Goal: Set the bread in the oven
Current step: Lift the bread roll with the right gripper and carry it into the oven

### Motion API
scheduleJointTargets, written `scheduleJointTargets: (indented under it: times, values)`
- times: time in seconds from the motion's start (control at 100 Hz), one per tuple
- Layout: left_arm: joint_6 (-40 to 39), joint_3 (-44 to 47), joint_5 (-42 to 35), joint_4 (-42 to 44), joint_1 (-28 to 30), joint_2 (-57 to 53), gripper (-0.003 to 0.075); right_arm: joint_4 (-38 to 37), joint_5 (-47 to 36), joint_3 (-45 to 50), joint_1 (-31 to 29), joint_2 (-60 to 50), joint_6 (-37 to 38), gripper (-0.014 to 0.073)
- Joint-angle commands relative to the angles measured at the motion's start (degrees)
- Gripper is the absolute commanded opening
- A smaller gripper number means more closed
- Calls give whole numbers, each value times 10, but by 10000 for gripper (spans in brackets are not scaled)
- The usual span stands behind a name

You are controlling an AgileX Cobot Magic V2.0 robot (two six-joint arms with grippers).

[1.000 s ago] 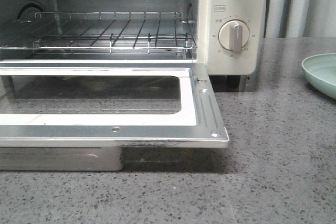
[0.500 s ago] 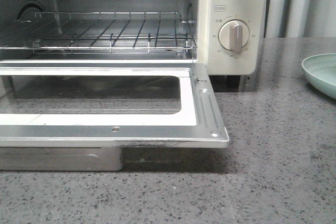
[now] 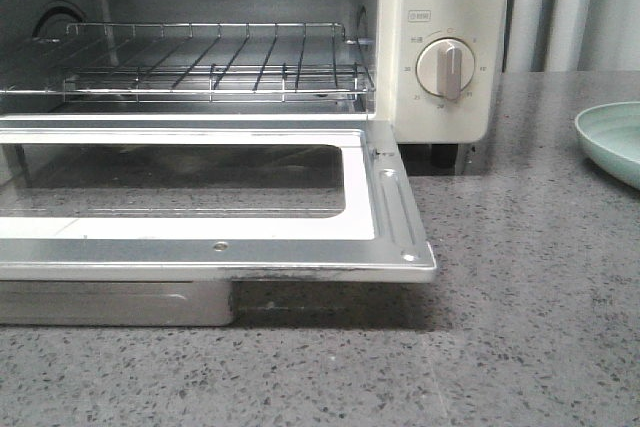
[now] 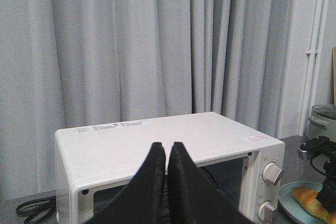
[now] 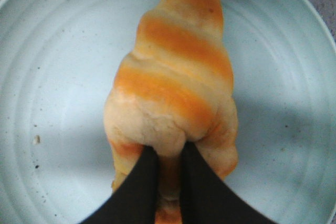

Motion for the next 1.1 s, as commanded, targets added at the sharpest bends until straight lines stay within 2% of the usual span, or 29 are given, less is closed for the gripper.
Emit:
scheduleJointTargets:
  times: [0.0, 0.32, 0.47, 0.61, 0.78, 1.09]
  values:
    - [-1, -19, -42, -5, 1, 14, -21, -2, 17, -12, -5, -8, 1, -73]
    - [-1, -19, -51, -5, 1, 6, -21, -2, 39, -45, -2, -94, -26, -73]
    - [-1, -19, -57, -5, 1, 6, -22, 3, 104, -69, 13, -155, -64, -73]
    - [-1, -19, -60, -5, 1, 6, -21, 56, 179, -74, 26, -211, -113, -73]
    - [-1, -19, -60, -5, 1, 6, -21, 163, 187, -74, 46, -289, -188, -73]
    - [-2, -19, -66, -6, 1, 6, -22, 230, 196, -74, 105, -376, -199, -69]
